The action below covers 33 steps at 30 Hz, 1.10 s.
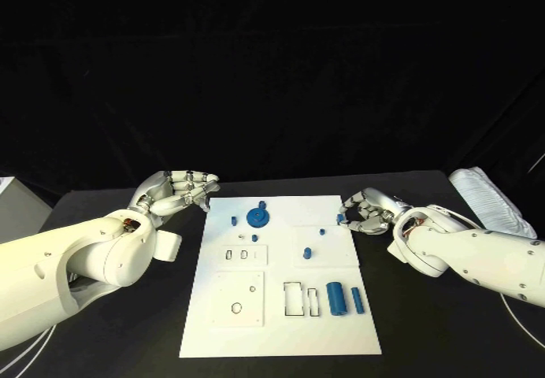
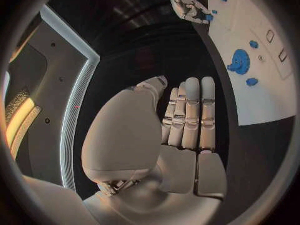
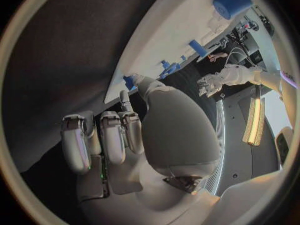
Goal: Assemble the parts on the task board
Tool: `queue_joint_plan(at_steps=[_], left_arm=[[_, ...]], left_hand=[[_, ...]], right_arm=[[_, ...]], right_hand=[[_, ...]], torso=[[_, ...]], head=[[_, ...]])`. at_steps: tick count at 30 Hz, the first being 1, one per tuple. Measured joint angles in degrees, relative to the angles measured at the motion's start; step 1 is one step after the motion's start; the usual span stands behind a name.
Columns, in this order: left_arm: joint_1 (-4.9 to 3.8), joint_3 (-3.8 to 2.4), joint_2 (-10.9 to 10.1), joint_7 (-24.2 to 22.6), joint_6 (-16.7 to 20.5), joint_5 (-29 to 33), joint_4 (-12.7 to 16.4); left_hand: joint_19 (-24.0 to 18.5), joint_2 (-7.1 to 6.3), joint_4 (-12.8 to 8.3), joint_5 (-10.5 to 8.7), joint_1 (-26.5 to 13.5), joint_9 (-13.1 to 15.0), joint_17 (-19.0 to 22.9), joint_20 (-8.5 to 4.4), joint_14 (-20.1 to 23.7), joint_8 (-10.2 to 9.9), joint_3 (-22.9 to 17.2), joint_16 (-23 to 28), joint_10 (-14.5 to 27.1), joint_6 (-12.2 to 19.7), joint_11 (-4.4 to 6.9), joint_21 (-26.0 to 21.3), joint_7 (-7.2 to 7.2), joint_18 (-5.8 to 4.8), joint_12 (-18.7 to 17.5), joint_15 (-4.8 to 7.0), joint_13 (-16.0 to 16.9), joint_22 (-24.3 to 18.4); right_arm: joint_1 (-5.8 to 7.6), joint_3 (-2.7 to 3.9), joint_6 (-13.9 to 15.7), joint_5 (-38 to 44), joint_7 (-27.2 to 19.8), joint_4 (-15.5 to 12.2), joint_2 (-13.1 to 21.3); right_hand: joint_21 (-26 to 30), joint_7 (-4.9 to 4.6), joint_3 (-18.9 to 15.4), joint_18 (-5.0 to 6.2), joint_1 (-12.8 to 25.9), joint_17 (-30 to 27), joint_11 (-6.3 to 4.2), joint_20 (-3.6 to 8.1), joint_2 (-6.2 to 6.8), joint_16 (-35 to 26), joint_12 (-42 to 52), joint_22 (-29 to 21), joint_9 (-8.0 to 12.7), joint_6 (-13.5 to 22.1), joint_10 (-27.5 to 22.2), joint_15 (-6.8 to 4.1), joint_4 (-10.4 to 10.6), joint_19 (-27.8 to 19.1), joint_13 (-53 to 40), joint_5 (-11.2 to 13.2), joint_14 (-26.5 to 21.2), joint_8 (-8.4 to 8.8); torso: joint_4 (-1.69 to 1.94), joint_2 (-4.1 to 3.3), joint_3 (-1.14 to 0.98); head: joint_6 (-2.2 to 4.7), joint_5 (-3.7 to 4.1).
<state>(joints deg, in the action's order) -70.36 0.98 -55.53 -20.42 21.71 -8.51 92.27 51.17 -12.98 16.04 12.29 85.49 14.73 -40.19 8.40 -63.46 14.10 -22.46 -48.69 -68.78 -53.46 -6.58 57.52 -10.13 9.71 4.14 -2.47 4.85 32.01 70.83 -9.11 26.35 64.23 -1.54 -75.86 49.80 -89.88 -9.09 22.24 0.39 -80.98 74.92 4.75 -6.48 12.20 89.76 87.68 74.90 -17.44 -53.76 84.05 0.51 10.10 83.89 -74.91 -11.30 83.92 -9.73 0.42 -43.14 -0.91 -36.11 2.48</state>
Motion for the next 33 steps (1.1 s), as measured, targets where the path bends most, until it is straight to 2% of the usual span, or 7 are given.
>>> queue_joint_plan(at_steps=[5, 21, 23, 33], left_arm=[[0.00, 0.00, 0.0, 0.0, 0.0, 0.0, 0.0], [0.00, 0.00, -0.2, 0.3, -0.2, 0.0, 0.0], [0.00, 0.00, -0.2, 0.4, -0.2, 0.0, 0.0], [0.00, 0.00, -0.3, 0.7, -0.6, 0.0, 0.0]], left_hand=[[0.0, 0.00, 0.0, 0.00, 0.0, 0.0, 0.0, 0.00, 0.0, 0.0, 0.0, 0.0, 0.0, 0.0, 0.02, 0.0, 0.00, 0.00, 0.0, 0.00, 0.0, 0.0], [0.0, 0.00, 0.0, 0.00, 0.0, 0.1, 0.0, 0.00, 0.2, 0.0, 0.0, 0.0, 0.0, 0.1, 0.02, 0.0, -0.12, 0.00, 0.0, -0.21, 0.0, 0.1], [0.0, 0.00, 0.0, 0.00, 0.0, 0.1, 0.0, 0.00, 0.2, 0.0, 0.0, 0.0, 0.0, 0.2, 0.02, 0.0, -0.21, 0.00, 0.0, -0.21, 0.0, 0.0], [0.0, 0.00, 0.0, -0.31, 0.0, 0.1, 0.0, 0.00, 0.2, 0.0, 0.0, 0.0, 0.2, 0.2, -0.18, 0.0, -0.21, 0.00, 0.0, -0.21, 0.0, 0.0]], right_arm=[[-0.03, -0.01, -0.2, 0.0, -0.1, 0.0, -0.1], [-0.05, -0.01, -0.3, 0.0, -0.2, 0.4, -0.6], [-0.06, -0.01, -0.3, 0.0, -0.2, 0.5, -0.7], [-0.07, 0.00, -0.2, 0.0, -0.1, 0.7, -1.1]], right_hand=[[0.0, 0.72, 1.2, 0.00, 0.3, 0.0, -0.44, 0.23, -0.62, 0.0, 0.4, 0.0, 0.0, -1.1, 0.0, -0.65, -0.5, 0.2, 0.0, 0.0, 0.0, -0.44], [0.0, 0.73, 1.8, 0.00, 0.2, 0.0, -0.48, 0.65, -0.66, 0.0, 0.4, 0.0, 0.2, -1.5, 0.0, -0.85, -0.7, 0.2, 0.0, 0.0, 0.2, -0.66], [0.0, 0.73, 1.8, -0.01, 0.8, 0.0, -0.48, 0.65, -0.12, 0.0, 0.4, 0.0, 0.4, -1.5, 0.0, -0.85, -0.7, 0.2, 0.0, 0.0, 0.2, -0.67], [0.0, -0.09, 1.8, 0.00, 2.0, 0.0, -0.48, 0.65, 0.61, 0.0, 0.1, 0.0, 0.8, -0.3, 0.0, -0.71, -0.7, 0.2, 0.0, 0.0, 0.1, 0.02]], torso=[[0.01, 0.04, 0.03], [0.06, 0.04, 0.01], [0.07, 0.03, 0.01], [0.05, 0.03, -0.03]], head=[[-0.06, 0.00], [-0.05, -0.07], [-0.03, -0.03], [-0.03, -0.26]])
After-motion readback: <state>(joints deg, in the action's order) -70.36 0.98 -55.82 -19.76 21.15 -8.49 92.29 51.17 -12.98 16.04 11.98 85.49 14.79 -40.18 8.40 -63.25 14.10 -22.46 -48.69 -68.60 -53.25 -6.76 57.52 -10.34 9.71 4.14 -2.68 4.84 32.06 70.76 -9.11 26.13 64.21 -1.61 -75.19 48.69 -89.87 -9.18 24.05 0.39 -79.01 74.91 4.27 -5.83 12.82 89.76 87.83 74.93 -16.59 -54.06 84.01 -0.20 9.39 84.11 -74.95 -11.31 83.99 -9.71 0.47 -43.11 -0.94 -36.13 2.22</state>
